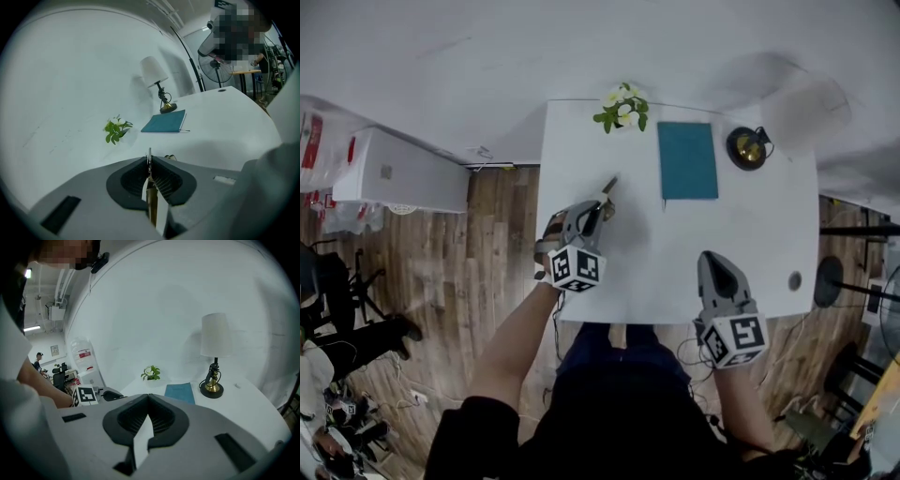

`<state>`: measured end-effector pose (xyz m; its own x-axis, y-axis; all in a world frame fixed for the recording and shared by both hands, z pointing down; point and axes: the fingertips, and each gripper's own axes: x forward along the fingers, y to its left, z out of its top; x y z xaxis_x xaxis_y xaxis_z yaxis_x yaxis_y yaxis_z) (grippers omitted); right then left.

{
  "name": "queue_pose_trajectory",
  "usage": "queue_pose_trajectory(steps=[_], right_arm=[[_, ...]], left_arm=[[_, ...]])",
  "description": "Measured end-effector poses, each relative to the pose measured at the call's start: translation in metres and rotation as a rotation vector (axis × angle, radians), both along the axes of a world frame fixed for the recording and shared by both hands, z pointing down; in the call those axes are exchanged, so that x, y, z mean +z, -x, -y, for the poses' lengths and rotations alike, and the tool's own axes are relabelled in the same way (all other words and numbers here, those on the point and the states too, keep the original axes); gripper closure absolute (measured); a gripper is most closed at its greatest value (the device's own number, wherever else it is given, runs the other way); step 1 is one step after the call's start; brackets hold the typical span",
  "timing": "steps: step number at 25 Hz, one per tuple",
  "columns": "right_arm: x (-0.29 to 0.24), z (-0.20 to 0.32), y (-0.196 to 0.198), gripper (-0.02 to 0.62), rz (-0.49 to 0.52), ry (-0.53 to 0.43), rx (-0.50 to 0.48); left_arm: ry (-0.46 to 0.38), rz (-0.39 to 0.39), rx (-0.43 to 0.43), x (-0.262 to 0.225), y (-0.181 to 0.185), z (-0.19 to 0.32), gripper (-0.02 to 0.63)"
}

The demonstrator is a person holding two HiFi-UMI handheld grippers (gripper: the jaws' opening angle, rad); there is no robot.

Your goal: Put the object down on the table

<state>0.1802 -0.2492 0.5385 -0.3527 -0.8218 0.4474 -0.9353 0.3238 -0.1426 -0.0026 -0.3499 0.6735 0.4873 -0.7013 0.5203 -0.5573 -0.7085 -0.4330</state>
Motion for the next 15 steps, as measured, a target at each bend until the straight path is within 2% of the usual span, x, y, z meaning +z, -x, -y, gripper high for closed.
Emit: queue_pose_trajectory(steps=[6, 15], right_arm=[[0.002, -0.006, 0.011, 0.589, -0.004, -0.003, -0.022], [-0.006, -0.019, 0.02, 0.59, 0.0, -0.013, -0.034]], left_arm=[[-0.016, 0.069, 0.025, 0.02, 0.002, -0.012, 0.577], [0.002, 0.121, 0.032, 0.027, 0.002, -0.024, 0.577]])
